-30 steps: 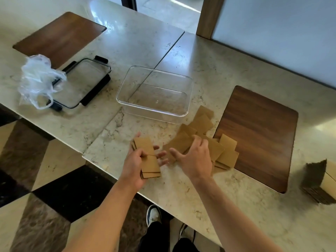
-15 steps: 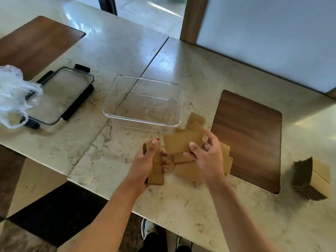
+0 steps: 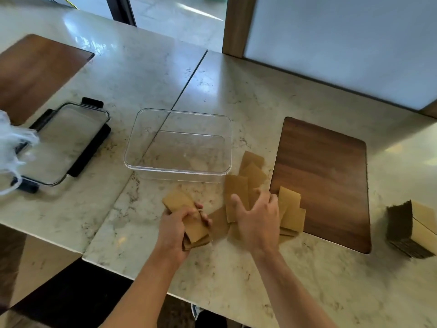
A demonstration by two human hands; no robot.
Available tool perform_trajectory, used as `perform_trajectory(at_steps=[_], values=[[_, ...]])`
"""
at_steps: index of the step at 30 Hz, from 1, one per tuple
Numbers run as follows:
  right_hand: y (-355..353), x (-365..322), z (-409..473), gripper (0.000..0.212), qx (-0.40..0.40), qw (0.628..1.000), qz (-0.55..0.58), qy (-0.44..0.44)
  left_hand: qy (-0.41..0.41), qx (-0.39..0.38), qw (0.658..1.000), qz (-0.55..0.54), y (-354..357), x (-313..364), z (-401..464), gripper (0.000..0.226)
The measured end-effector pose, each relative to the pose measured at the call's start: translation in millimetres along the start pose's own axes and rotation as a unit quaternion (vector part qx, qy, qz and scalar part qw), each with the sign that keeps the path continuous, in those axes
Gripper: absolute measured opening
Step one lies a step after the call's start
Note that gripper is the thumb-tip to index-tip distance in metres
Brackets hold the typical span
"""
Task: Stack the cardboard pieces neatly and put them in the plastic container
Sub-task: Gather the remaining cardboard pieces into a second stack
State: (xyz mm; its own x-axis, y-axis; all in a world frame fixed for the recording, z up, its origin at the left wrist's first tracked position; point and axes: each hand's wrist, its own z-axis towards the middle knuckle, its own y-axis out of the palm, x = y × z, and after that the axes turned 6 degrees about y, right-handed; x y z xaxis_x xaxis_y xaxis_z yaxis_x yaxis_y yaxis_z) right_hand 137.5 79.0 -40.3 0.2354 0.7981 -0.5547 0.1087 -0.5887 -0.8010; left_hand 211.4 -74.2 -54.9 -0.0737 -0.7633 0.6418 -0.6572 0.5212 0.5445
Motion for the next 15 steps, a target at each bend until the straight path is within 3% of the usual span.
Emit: perform_trajectory(at_steps=[2,3,6,9,12,15], values=[[8.0,-2.0,2.4,0.083,-0.051,0.994,-0.097,-0.014,0.003,-0.028,0.999,-0.028,-4.8,1.6,2.6,0.048],[10.4,-2.4,3.0,0.083,-0.05,0.994,-0.095,-0.02,-0.001,-0.046,0.998,-0.038,-5.1,2.9,2.3,0.046],[0.2,3.1,15.3,0.046,-0.031,0.997,0.067,0.002,-0.034,-0.058,0.998,-0.017,0.2,7.3,1.0,0.045],[-24.9,13.5,27.5,0.015,-0.064,0.975,0.205,0.053,-0.052,-0.035,0.996,0.066,7.5,9.8,5.6,0.049],[-52.8,19.9,28.5,0.007,-0.163,0.944,0.285,0.018,-0.11,-0.082,0.988,0.072,17.4,11.1,7.1,0.061],[-72.3,20.1,30.0,0.009,-0.334,0.908,0.248,-0.061,-0.198,-0.167,0.96,0.11,27.8,10.4,6.9,0.081]])
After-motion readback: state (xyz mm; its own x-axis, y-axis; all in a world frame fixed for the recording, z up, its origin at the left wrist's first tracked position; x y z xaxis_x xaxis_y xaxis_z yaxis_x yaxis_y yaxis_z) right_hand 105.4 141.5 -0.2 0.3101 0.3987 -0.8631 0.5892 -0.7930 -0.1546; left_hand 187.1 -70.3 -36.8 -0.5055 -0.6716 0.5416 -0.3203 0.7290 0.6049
